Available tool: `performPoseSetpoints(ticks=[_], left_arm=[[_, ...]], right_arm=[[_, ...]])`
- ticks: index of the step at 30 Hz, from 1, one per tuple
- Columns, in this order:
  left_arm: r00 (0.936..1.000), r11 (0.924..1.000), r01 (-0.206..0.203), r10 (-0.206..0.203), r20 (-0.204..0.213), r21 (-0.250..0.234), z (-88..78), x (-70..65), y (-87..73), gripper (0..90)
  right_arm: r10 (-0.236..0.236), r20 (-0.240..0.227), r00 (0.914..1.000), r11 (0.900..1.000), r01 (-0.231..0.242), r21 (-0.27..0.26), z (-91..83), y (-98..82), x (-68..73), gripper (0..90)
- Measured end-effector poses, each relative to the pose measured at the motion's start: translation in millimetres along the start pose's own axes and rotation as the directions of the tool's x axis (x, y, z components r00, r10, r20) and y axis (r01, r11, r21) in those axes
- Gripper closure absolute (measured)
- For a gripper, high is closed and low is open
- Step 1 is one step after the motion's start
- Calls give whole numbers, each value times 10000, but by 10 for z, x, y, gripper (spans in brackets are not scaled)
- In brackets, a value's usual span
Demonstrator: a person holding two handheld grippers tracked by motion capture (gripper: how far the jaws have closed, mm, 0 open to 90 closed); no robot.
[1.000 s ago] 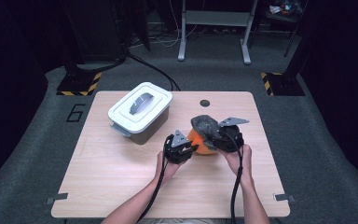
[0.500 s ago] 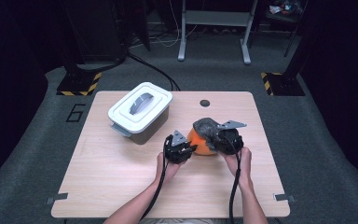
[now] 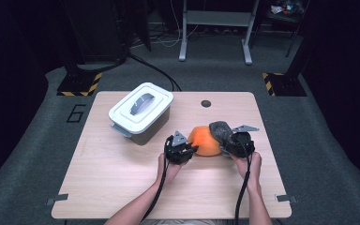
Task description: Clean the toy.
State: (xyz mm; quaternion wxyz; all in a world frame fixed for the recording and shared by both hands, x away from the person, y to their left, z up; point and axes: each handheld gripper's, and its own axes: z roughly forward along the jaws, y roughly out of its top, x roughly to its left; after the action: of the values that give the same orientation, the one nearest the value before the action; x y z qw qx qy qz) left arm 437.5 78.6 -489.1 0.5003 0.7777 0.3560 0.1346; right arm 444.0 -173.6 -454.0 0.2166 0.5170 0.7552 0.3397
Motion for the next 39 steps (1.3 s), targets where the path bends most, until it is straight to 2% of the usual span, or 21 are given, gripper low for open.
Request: performPoseSetpoints(ticks=[6, 9, 12, 15, 18, 22, 25, 28, 30, 34, 39], left_arm=[[10000, 10000, 63, -63, 56, 76, -1, 33, -10, 754], [9998, 9999, 168, -168, 56, 15, 5, 37, -17, 754], [9998, 9998, 176, -176, 71, 48, 1, 46, -21, 753], [9999, 9999, 136, -136, 72, 56, 0, 38, -20, 753], [9999, 9999, 152, -153, 68, 60, -6, 33, -19, 753], [9997, 9998, 221, -222, 70, 18, -8, 28, -18, 750], [9997, 9997, 234, -234, 65, 12, -8, 28, -17, 747], [9996, 9996, 285, -285, 86, -17, -5, 23, -16, 746], [9999, 9999, 144, -144, 59, 33, -8, 28, -10, 745], [9999, 9999, 156, -156, 26, -43, -1, 13, -1, 744], [9998, 9998, 170, -170, 67, -55, 2, -3, 9, 742]], right_arm=[[500, 65, 9987, 9980, -502, 388, 153, -67, -141, 716], [824, 197, 9964, 9934, -837, 789, 263, -114, -211, 716], [1058, 119, 9943, 9878, -1064, 1137, 398, -169, -262, 715], [1183, 23, 9930, 9846, -1176, 1296, 490, -184, -265, 715], [1037, 59, 9946, 9869, -1036, 1234, 489, -176, -277, 718], [1094, 218, 9938, 9888, -1111, 993, 372, -169, -320, 725], [1104, 377, 9932, 9910, -1129, 725, 210, -132, -324, 724], [797, 289, 9964, 9965, -803, 228, 39, -73, -292, 723], [611, 32, 9981, 9981, -611, -60, -72, -20, -249, 723], [201, -615, 9979, 9985, -233, -502, -245, 107, -103, 722], [-634, -1106, 9918, 9960, 558, -702, -298, 256, 164, 720]])
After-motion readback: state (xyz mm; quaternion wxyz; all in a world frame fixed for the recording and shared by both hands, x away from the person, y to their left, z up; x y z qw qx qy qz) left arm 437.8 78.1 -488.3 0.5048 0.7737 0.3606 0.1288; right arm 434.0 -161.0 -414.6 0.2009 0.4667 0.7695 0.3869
